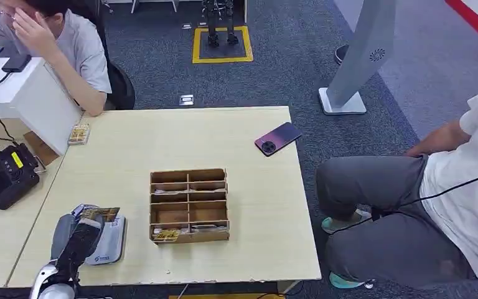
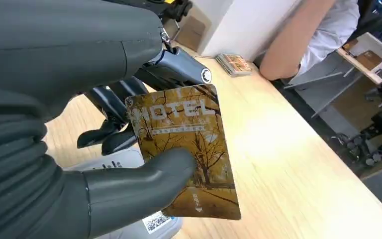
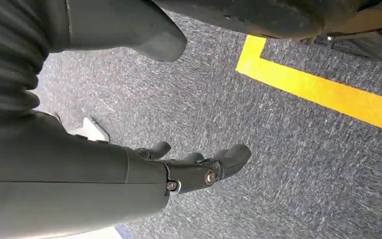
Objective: Pass the card to the sensor for recognition and then transmit it.
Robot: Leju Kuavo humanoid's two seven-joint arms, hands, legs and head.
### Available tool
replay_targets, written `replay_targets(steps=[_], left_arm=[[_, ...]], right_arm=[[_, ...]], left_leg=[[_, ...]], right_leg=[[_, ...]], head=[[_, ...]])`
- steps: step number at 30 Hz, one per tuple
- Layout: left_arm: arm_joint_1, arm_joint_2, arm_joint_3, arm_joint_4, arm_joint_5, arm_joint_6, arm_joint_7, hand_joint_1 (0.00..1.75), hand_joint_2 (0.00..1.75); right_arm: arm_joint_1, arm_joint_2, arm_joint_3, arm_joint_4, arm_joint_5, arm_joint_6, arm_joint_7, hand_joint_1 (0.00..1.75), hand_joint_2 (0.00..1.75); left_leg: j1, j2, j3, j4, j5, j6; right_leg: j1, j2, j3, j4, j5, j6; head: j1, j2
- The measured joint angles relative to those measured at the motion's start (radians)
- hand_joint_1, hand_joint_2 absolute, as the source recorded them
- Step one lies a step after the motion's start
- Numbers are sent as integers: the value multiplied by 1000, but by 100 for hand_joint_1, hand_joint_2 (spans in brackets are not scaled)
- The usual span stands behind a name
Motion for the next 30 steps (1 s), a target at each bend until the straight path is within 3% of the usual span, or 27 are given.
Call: replay_targets(steps=[30], left_arm=[[-4,-14,6,37,-3,-8,0,175,175]], right_arm=[[0,0,0,0,0,-1,0,0,175]], left_leg=[[0,0,0,0,0,0]], right_leg=[[0,0,0,0,0,0]], head=[[0,0]])
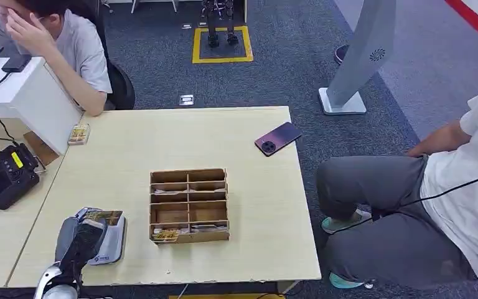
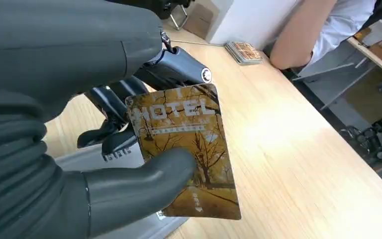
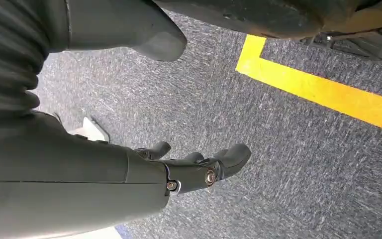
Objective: Pass the card to the sensor for recognition and then transmit it.
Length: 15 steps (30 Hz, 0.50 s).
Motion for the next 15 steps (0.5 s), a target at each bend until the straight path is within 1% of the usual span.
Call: replay_targets(steps=[15], left_arm=[[0,0,11,9,3,3,0,175,175]], right_arm=[[0,0,-5,0,-1,1,0,0,175]], left_leg=[[0,0,0,0,0,0]], right_leg=[[0,0,0,0,0,0]], head=[[0,0]])
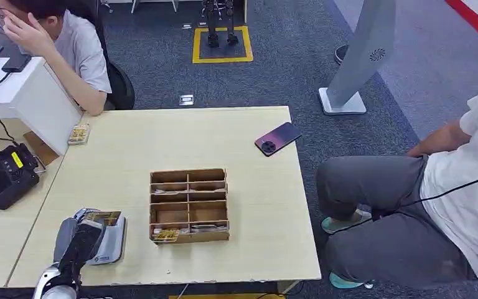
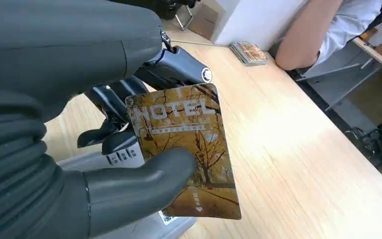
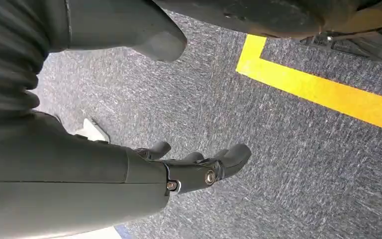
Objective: Pass the card to the sensor for recognition and then transmit it.
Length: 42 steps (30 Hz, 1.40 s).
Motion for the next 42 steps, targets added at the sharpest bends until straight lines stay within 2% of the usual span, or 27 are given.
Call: replay_targets(steps=[13,31,42], left_arm=[[-1,0,51,40,7,21,-10,175,175],[-1,-12,71,44,32,-12,-20,175,175],[11,-19,70,12,-15,-10,-23,175,175]], right_arm=[[0,0,-3,0,3,-1,0,0,175],[0,0,-7,0,4,-2,-4,0,175],[0,3,-10,0,4,-6,-6,0,175]], left_leg=[[0,0,0,0,0,0],[0,0,0,0,0,0],[0,0,0,0,0,0]], right_leg=[[0,0,0,0,0,0],[0,0,0,0,0,0],[0,0,0,0,0,0]], head=[[0,0],[0,0],[0,0]])
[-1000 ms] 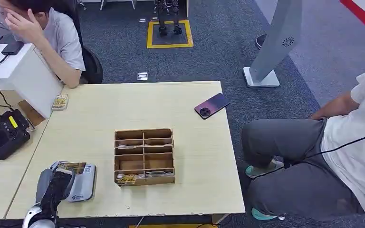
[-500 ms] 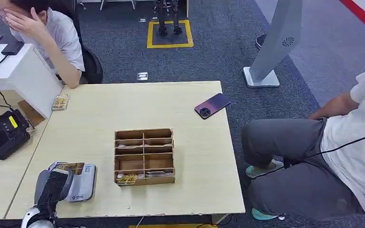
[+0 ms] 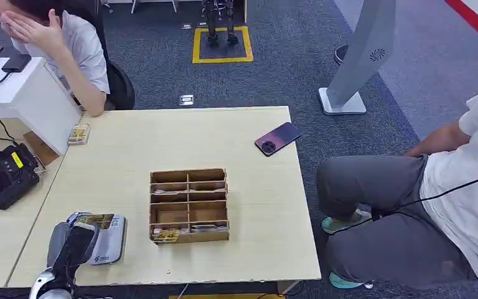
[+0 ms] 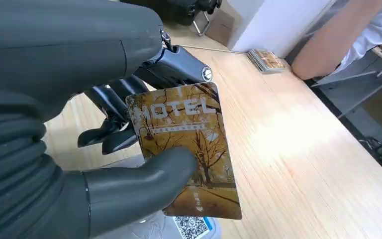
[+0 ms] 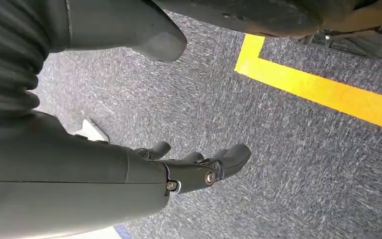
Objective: Pass the card to the sensor for recognition and then transmit it.
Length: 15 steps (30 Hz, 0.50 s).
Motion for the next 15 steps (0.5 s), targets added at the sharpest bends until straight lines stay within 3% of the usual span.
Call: replay_targets(steps=[15], left_arm=[[9,0,0,-18,-5,-2,0,175,175]], right_arm=[[0,0,-2,0,-2,0,0,0,175]], left_leg=[[0,0,0,0,0,0]], right_leg=[[0,0,0,0,0,0]], head=[[0,0]])
